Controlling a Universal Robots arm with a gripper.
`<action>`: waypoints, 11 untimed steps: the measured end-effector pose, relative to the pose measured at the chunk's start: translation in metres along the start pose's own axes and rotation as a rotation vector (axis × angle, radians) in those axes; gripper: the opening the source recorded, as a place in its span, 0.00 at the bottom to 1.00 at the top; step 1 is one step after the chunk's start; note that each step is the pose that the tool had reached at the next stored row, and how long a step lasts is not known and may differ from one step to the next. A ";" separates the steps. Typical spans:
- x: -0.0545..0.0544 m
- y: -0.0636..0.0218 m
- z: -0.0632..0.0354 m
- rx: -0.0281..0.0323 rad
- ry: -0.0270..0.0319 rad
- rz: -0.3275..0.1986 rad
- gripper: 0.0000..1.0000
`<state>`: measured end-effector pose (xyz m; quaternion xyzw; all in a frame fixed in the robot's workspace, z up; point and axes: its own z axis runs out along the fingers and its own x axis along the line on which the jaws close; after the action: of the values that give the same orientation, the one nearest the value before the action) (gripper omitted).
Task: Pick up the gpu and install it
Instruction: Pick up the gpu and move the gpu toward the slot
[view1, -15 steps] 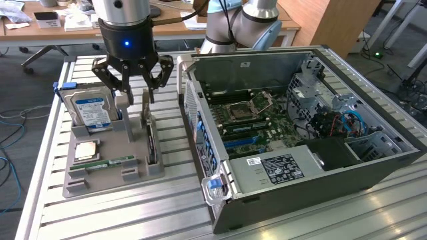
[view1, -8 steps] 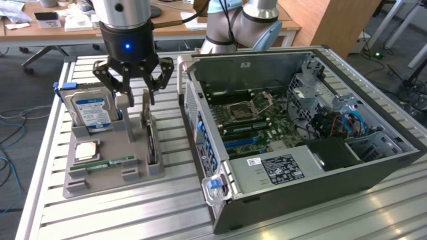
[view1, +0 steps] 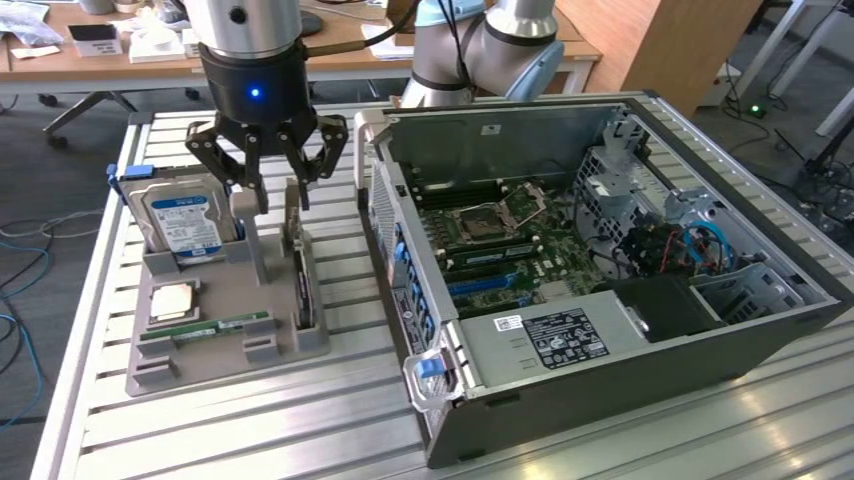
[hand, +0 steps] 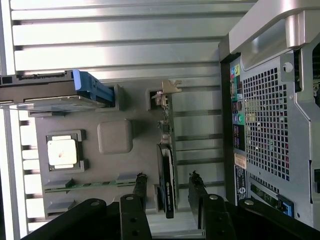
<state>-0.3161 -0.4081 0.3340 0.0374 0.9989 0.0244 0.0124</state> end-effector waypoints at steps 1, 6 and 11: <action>0.000 0.0000 0.0000 0.0000 0.0000 0.000 0.47; 0.000 0.0000 0.0006 -0.0002 -0.0003 0.000 0.47; 0.000 -0.0003 0.0053 -0.0001 -0.0001 0.000 0.47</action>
<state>-0.3161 -0.4081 0.3286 0.0374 0.9989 0.0244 0.0124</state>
